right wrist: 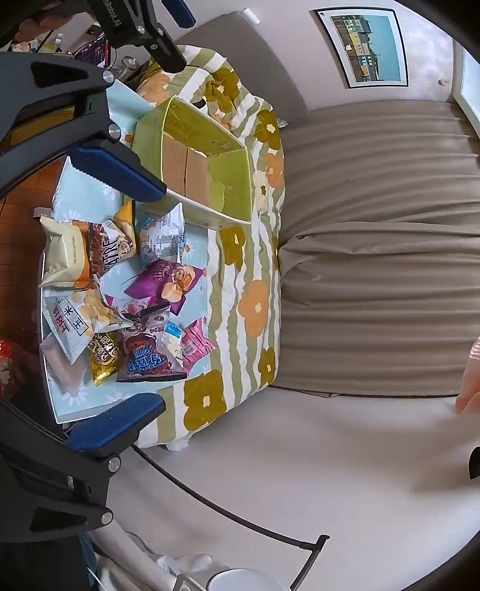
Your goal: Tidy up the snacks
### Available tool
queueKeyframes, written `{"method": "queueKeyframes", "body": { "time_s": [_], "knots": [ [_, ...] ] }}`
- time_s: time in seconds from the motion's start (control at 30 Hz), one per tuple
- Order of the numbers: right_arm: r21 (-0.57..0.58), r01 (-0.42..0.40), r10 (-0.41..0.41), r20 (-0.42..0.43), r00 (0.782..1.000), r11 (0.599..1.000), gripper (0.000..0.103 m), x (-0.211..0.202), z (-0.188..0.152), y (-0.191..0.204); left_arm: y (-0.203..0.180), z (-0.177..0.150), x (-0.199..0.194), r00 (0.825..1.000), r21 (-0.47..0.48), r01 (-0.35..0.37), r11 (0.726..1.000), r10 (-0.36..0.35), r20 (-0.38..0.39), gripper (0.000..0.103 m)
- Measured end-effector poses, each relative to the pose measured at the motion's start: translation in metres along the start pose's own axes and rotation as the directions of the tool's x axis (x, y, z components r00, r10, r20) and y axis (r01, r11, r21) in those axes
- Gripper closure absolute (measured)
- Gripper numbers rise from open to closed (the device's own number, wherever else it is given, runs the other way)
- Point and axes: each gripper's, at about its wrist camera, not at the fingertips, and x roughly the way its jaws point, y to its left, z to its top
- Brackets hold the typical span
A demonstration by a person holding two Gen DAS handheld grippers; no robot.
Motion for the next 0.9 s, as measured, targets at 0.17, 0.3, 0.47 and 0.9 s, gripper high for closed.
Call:
{"method": "queueKeyframes", "body": {
  "time_s": [0.17,0.3,0.47,0.9],
  "knots": [
    [0.001,0.000,0.000,-0.004,1.000,1.000,0.000,-0.0008,-0.0006,-0.0007,-0.0003,0.0015,0.0016,1.000,0.013,-0.002,1.000,0.002,-0.008,0.000],
    [0.002,0.001,-0.001,-0.002,1.000,1.000,0.000,-0.0011,-0.0009,-0.0007,0.0001,-0.0013,0.0016,1.000,0.008,0.007,1.000,-0.007,-0.002,0.000],
    [0.004,0.000,0.000,0.000,1.000,1.000,0.000,0.0003,-0.0023,-0.0020,0.0025,-0.0029,-0.0030,1.000,0.006,0.020,1.000,-0.020,0.011,0.000],
    [0.009,0.002,-0.002,0.000,1.000,1.000,0.000,-0.0007,-0.0012,-0.0009,0.0041,-0.0013,-0.0013,1.000,0.010,0.018,1.000,-0.018,0.003,0.000]
  ]
}}
